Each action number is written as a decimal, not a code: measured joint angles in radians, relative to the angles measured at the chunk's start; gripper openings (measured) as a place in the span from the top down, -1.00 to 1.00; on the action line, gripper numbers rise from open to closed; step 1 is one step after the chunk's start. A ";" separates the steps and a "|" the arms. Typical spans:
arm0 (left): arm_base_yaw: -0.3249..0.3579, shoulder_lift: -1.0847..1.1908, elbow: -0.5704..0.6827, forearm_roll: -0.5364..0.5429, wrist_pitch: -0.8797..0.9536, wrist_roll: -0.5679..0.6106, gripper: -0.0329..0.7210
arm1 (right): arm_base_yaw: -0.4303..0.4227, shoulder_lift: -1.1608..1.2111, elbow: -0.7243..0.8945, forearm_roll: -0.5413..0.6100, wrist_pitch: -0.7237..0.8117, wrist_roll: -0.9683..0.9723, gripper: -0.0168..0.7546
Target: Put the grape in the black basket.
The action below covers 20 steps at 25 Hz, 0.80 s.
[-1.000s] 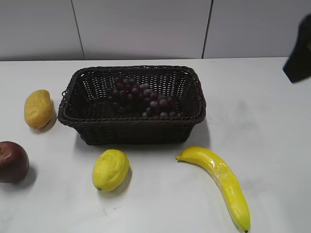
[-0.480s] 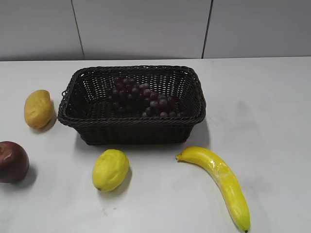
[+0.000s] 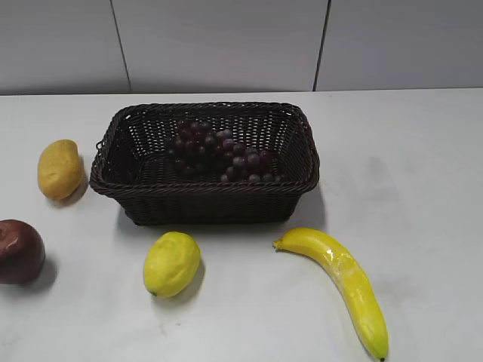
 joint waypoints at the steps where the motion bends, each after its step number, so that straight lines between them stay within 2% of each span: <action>1: 0.000 0.000 0.000 0.000 0.000 0.000 0.31 | -0.005 -0.033 0.013 0.003 -0.002 -0.007 -0.58; 11: 0.000 0.000 0.000 0.000 0.000 0.000 0.31 | -0.009 -0.359 0.228 0.031 0.002 -0.021 -0.58; 20: 0.000 0.000 0.000 0.000 0.000 0.000 0.31 | -0.009 -0.386 0.292 0.055 -0.033 -0.022 -0.58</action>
